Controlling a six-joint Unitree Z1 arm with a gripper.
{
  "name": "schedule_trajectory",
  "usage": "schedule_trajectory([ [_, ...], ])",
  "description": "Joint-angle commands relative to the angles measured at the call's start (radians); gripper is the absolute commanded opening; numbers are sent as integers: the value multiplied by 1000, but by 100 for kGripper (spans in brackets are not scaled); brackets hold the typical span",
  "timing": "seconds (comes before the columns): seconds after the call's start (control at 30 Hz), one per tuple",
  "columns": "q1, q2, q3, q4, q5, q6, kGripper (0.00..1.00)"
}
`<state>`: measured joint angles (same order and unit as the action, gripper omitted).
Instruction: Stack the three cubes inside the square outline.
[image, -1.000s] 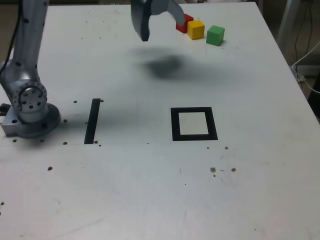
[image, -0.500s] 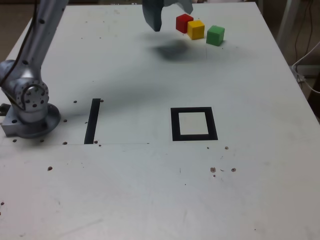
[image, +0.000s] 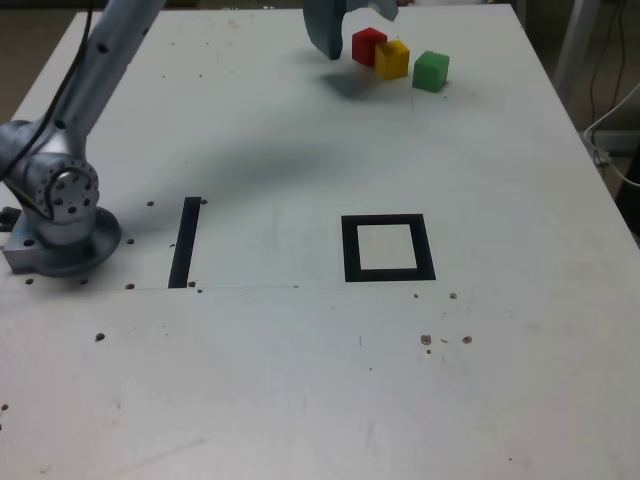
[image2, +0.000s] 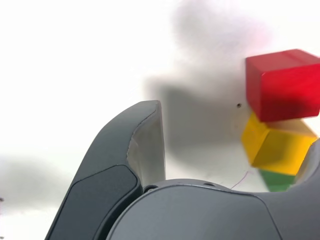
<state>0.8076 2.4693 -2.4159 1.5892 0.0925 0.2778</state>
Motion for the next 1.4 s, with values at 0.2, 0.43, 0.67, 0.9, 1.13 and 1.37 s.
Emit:
schedule_trajectory([
  [0.2, 19, 77, -109, 33, -36, 1, 100],
  [0.43, 37, 129, -192, 39, -58, -1, 100],
  [0.67, 58, 166, -240, 41, -77, -1, 99],
  [0.9, 73, 184, -263, 44, -96, -2, 95],
  [1.13, 88, 188, -254, 47, -106, -12, 76],
  [1.37, 90, 186, -252, 48, -100, -20, 42],
])
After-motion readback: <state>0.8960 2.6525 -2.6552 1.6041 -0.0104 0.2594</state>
